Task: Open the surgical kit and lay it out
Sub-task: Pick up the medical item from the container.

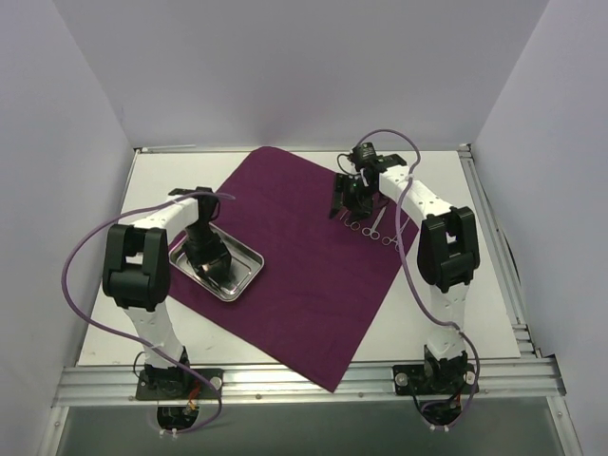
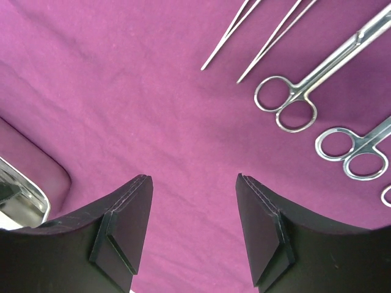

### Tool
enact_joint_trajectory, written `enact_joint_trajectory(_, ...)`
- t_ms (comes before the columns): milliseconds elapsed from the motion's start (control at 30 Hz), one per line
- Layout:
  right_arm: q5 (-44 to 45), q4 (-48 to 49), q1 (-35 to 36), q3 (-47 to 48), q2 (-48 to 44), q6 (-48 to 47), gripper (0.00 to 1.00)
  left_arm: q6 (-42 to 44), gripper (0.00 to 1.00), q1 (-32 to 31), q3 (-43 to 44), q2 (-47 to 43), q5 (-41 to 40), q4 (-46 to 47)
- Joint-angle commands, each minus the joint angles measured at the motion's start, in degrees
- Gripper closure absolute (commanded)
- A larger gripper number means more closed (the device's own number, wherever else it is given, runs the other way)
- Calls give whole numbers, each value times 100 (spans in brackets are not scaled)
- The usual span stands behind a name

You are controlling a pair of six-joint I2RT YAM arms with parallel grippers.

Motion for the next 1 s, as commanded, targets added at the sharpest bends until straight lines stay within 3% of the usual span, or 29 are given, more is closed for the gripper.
enact_joint_trajectory(0,-180,-91,-74,-41,-420,-26,43,-228,41,-15,203,126,-318,-365)
enact_joint_trajectory(567,-66,-127,-145,-50,-428,-26,43,-18,57,3,212,987,59,382)
enact_joint_trajectory(733,66,-126,-118,-32,-385,-70,43,35,70,64,247,927,68,479)
enact_joint_trajectory(900,206,-197,-48,170,-420,-114,43,8,94,82,361,628,121,321)
enact_joint_trajectory(967,224,-162,-39,187,-411,-79,43,43,98,82,475,522,60,260)
